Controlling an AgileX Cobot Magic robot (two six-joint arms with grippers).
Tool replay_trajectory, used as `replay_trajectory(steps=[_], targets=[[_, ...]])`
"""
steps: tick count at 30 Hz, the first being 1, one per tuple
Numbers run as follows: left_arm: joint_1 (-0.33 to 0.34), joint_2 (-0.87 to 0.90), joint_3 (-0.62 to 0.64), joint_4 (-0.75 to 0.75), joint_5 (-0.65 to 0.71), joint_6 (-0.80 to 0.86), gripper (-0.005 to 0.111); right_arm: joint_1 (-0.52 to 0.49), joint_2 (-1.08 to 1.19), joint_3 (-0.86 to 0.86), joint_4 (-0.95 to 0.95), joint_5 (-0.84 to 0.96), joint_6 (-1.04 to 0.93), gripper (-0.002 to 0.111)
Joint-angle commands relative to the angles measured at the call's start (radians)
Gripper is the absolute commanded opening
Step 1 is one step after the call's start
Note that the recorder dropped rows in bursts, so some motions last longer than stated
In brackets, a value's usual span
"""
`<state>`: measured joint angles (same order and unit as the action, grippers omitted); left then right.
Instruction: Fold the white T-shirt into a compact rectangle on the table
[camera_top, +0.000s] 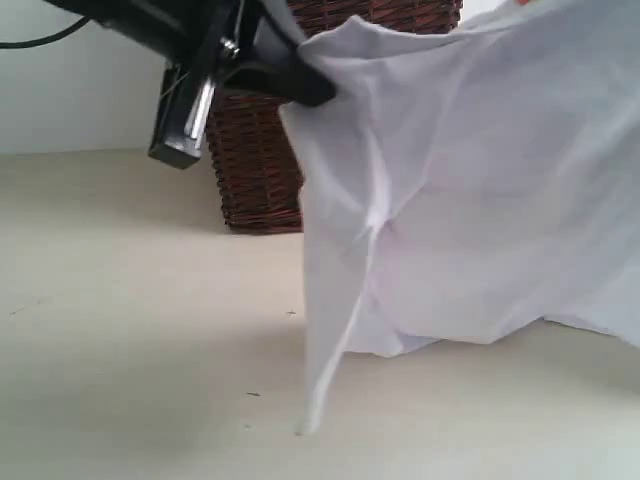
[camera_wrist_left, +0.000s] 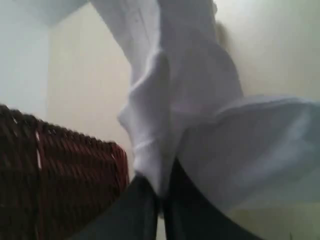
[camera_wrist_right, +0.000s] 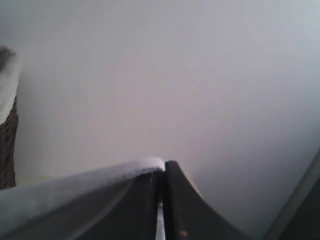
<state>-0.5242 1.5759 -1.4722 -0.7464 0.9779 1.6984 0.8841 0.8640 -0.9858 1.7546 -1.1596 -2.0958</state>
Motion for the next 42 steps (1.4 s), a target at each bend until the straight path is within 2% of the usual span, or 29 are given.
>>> replay_trajectory(steps=[1,5,6,7,8,9,10,11,12,13,14,17,18,20,23,25,28,30,32,34,39,42], targets=[[0.074,0.040,-0.005,0.083,0.092,-0.035,0.000,0.142,0.001,0.119,-0.010,-0.046,0.005,0.000],[0.090,0.053,-0.005,0.328,0.065,-0.111,0.000,0.377,0.059,0.252,-0.010,0.025,0.172,0.000],[0.091,0.053,-0.005,0.331,0.051,-0.128,0.002,0.408,0.086,0.267,-0.010,0.029,0.198,0.000],[0.095,0.053,-0.005,0.331,0.023,-0.138,0.011,0.450,0.143,0.287,-0.010,0.074,0.255,0.000],[0.095,0.053,-0.005,0.331,0.014,-0.150,0.018,0.468,0.177,0.294,-0.010,0.136,0.280,0.000],[0.097,0.053,-0.005,0.355,0.007,-0.187,0.034,0.486,0.240,0.302,-0.010,0.263,0.306,0.000],[0.097,0.054,-0.005,0.423,0.009,-0.235,0.042,0.487,0.312,0.302,-0.010,0.403,0.373,0.000],[0.097,0.054,-0.005,0.497,0.011,-0.277,0.045,0.487,0.347,0.302,-0.010,0.504,0.403,0.000],[0.100,0.054,-0.005,0.604,0.011,-0.360,0.044,0.487,0.411,0.302,-0.010,0.692,0.459,0.000],[0.110,0.054,-0.005,0.637,0.011,-0.397,0.044,0.487,0.448,0.302,-0.010,0.785,0.482,0.000],[0.132,0.054,-0.005,0.643,0.015,-0.418,0.044,0.487,0.516,0.302,-0.010,0.900,0.506,0.000],[0.170,0.054,-0.005,0.580,0.028,-0.423,0.044,0.487,0.645,0.309,-0.010,1.069,0.552,0.000],[0.179,0.054,-0.005,0.567,0.028,-0.423,0.044,0.487,0.683,0.311,-0.010,1.196,0.556,0.000],[0.181,0.054,-0.005,0.564,0.026,-0.423,0.044,0.487,0.706,0.309,-0.010,1.260,0.556,0.000],[0.181,0.054,-0.005,0.524,0.029,-0.423,0.044,0.487,0.705,0.306,-0.010,1.187,0.553,0.000],[0.181,0.054,-0.005,0.490,0.040,-0.423,0.044,0.487,0.695,0.306,-0.010,1.097,0.553,0.004],[0.181,0.054,-0.005,0.435,0.057,-0.425,0.045,0.487,0.670,0.306,-0.010,1.035,0.541,0.023],[0.181,0.054,0.004,0.411,0.067,-0.430,0.047,0.487,0.649,0.306,-0.010,0.986,0.529,0.041],[0.181,0.054,0.023,0.401,0.067,-0.458,0.050,0.487,0.623,0.306,-0.010,0.879,0.539,0.050],[0.181,0.056,0.051,0.401,0.067,-0.480,0.051,0.487,0.588,0.306,-0.010,0.728,0.568,0.049],[0.181,0.057,0.123,0.412,0.055,-0.495,0.051,0.487,0.504,0.310,-0.010,0.618,0.583,0.045],[0.181,0.057,0.154,0.407,0.021,-0.584,0.051,0.428,0.488,0.310,-0.010,0.418,0.583,0.034]])
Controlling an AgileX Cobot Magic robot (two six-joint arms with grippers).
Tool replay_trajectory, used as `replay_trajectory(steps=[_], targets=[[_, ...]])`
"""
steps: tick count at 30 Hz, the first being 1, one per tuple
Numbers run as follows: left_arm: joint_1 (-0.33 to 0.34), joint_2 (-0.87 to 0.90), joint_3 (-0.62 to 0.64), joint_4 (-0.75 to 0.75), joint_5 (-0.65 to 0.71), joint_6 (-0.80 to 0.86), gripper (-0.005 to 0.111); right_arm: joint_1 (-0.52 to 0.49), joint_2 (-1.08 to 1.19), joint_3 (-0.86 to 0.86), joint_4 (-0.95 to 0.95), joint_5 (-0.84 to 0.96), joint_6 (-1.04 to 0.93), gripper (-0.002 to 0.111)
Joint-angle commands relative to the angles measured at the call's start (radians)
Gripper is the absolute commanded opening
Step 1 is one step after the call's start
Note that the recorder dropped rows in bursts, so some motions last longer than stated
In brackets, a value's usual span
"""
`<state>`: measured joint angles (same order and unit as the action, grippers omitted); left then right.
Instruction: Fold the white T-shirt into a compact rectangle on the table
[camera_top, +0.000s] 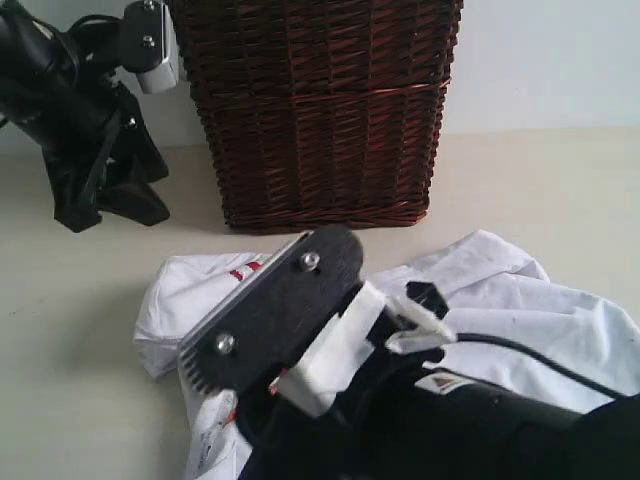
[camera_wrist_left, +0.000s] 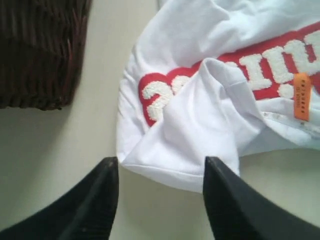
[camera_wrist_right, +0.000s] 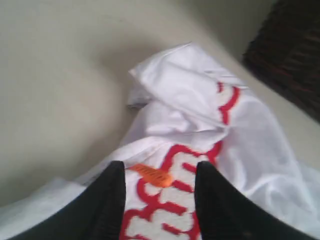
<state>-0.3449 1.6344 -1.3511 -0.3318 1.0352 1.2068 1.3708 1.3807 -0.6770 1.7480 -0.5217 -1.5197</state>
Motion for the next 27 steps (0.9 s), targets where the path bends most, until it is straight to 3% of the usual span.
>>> replay_trajectory(steps=[1,3,5,8,12,18,23,27], targets=[[0.002,-0.002,0.038,-0.014,-0.052,-0.158,0.051,-0.099,-0.029,0.001,-0.004,-0.273,0.007,0.027],[0.002,-0.002,0.040,-0.014,-0.082,-0.306,0.043,-0.206,-0.024,0.001,-0.004,-0.277,-0.008,0.014],[0.002,-0.002,0.040,-0.017,-0.083,-0.381,0.028,-0.309,-0.015,0.001,-0.004,-0.185,-0.035,0.002],[0.002,0.005,0.040,-0.104,-0.016,-0.373,0.000,-0.526,0.013,0.001,-0.004,0.093,-0.048,0.000],[0.002,0.025,0.040,-0.210,0.058,-0.360,0.001,-0.794,0.076,-0.013,-0.004,0.336,-0.084,0.000],[0.002,0.065,0.040,-0.256,0.075,-0.344,0.001,-1.057,0.234,-0.068,-0.004,0.460,-0.127,0.000],[0.002,0.103,0.040,-0.262,0.069,-0.320,0.001,-1.171,0.406,-0.179,-0.004,0.570,-0.127,0.000],[0.002,0.125,0.037,-0.266,0.047,-0.314,0.001,-1.180,0.541,-0.252,-0.027,0.672,-0.078,0.000]])
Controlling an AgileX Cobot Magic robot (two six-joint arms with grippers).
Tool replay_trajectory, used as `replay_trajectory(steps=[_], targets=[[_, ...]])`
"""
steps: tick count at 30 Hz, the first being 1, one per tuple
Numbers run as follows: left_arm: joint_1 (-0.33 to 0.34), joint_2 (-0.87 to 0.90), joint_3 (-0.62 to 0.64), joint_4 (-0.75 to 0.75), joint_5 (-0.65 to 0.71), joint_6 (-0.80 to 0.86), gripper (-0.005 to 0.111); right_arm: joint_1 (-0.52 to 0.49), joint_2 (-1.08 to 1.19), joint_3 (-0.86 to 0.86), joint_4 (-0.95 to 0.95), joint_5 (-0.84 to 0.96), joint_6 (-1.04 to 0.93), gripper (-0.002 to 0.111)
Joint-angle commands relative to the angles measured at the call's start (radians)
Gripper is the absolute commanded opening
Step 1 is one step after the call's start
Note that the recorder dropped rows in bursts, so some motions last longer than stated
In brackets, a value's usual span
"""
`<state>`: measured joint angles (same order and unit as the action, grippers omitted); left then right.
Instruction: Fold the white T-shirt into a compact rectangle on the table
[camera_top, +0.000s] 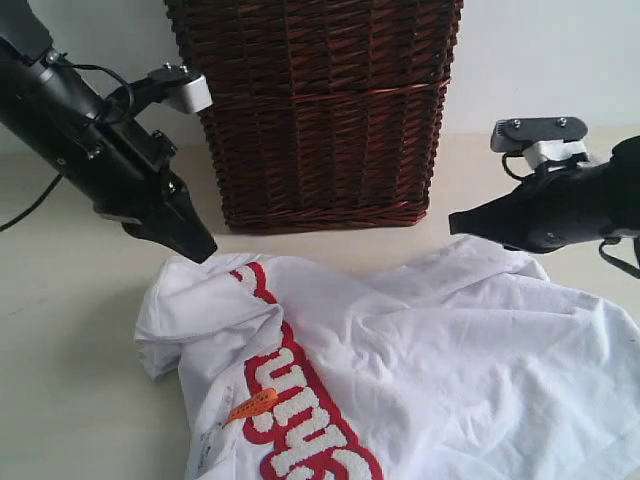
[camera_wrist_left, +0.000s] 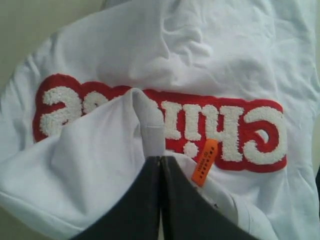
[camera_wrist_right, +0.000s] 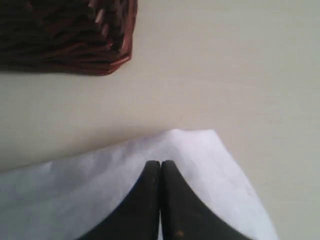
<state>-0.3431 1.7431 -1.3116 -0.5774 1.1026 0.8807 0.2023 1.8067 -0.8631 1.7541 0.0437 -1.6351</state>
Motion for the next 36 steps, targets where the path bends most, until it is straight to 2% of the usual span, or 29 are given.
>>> replay_trajectory(steps=[1,5,8,13,16,18,21,29,32,36], targets=[[0.000,0.022,-0.003,-0.023,-0.025,0.012,0.001,-0.011,0.140,-0.082,-0.079,0.117,0.077,0.000],[-0.004,0.050,-0.003,-0.037,0.017,-0.008,0.001,-0.018,0.241,-0.179,-0.421,0.123,0.359,0.000],[-0.036,0.072,-0.003,0.018,0.060,-0.063,0.005,-0.052,0.301,-0.266,-0.800,0.175,0.724,0.000],[-0.184,0.097,0.037,0.135,0.066,-0.128,0.022,-0.112,0.381,-0.457,-1.570,0.412,1.428,0.000],[-0.275,0.122,0.063,0.147,0.080,-0.132,0.030,-0.129,0.410,-0.505,-1.821,0.448,1.673,0.000],[-0.325,0.140,0.092,0.156,0.080,-0.134,0.033,-0.139,0.432,-0.515,-1.903,0.439,1.708,0.000],[-0.358,0.153,0.145,0.158,0.052,-0.134,0.033,-0.188,0.477,-0.536,-1.970,0.457,1.769,0.000],[-0.352,0.153,0.191,0.179,-0.023,-0.157,0.033,-0.313,0.531,-0.546,-1.950,0.483,1.772,0.000],[-0.354,0.153,0.191,0.124,-0.047,-0.160,0.033,-0.318,0.531,-0.561,-1.929,0.501,1.772,0.000],[-0.354,0.153,0.191,0.020,-0.097,-0.082,0.036,-0.318,0.529,-0.571,-1.917,0.511,1.768,0.000]])
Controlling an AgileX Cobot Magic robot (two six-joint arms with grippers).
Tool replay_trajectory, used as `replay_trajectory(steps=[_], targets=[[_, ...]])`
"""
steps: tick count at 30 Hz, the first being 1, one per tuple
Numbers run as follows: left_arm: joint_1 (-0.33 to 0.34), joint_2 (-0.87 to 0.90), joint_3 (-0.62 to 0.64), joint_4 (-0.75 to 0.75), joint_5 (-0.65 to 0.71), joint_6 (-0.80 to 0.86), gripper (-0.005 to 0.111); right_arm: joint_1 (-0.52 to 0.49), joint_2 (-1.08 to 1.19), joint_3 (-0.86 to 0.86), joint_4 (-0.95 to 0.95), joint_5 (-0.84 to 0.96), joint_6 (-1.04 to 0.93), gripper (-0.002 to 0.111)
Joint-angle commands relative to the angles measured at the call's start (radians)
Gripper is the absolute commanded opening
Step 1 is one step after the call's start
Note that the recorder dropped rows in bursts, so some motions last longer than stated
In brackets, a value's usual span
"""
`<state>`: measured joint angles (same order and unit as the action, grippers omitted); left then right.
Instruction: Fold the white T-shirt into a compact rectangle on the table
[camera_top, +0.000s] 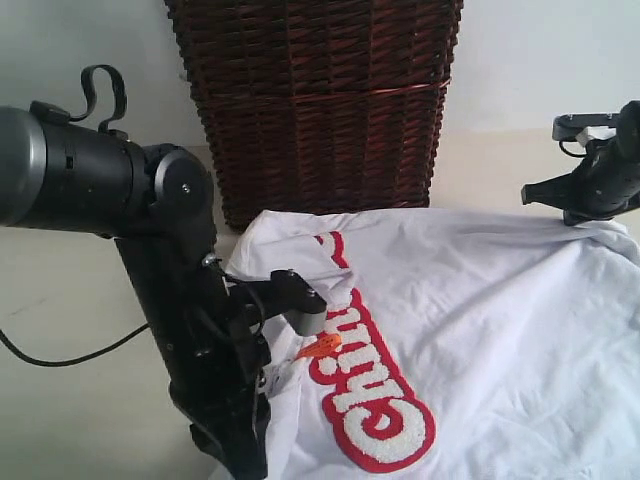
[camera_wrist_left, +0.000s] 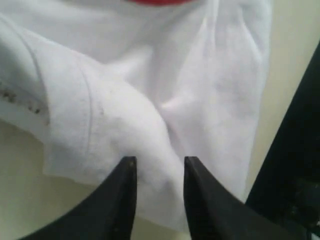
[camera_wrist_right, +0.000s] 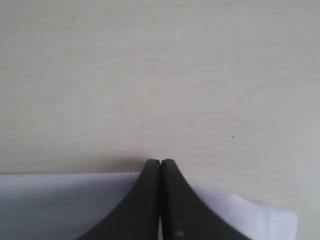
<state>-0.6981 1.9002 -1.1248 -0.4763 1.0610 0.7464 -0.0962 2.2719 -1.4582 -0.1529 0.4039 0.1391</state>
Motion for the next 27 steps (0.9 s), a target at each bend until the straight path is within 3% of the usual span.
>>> replay_trajectory(steps=[1,7,9,14,17,20,25,27], targets=[[0.001,-0.004,0.006,-0.068,-0.081,0.047,0.040,-0.019,0.064,0.024,-0.010,0.153,-0.006,0.000],[0.001,-0.004,0.048,0.170,-0.378,-0.192,0.072,-0.019,0.062,0.024,-0.006,0.161,-0.006,0.000],[0.001,-0.004,0.040,0.171,-0.418,-0.209,0.073,-0.019,0.062,0.024,-0.001,0.161,-0.014,0.000],[0.001,0.003,0.018,0.006,-0.523,-0.170,0.072,-0.019,0.062,0.024,0.001,0.163,-0.014,0.000],[0.001,0.048,0.018,0.008,-0.530,-0.179,0.070,-0.019,0.062,0.024,0.007,0.168,-0.030,0.000],[0.001,0.094,0.018,0.018,-0.493,-0.190,0.051,-0.019,0.062,0.024,0.022,0.168,-0.047,0.000],[0.003,0.081,0.007,0.085,-0.413,-0.200,0.000,-0.019,0.062,0.024,0.022,0.168,-0.049,0.000],[0.011,0.061,-0.003,0.140,-0.373,-0.258,0.000,-0.019,0.062,0.024,0.022,0.166,-0.049,0.000]])
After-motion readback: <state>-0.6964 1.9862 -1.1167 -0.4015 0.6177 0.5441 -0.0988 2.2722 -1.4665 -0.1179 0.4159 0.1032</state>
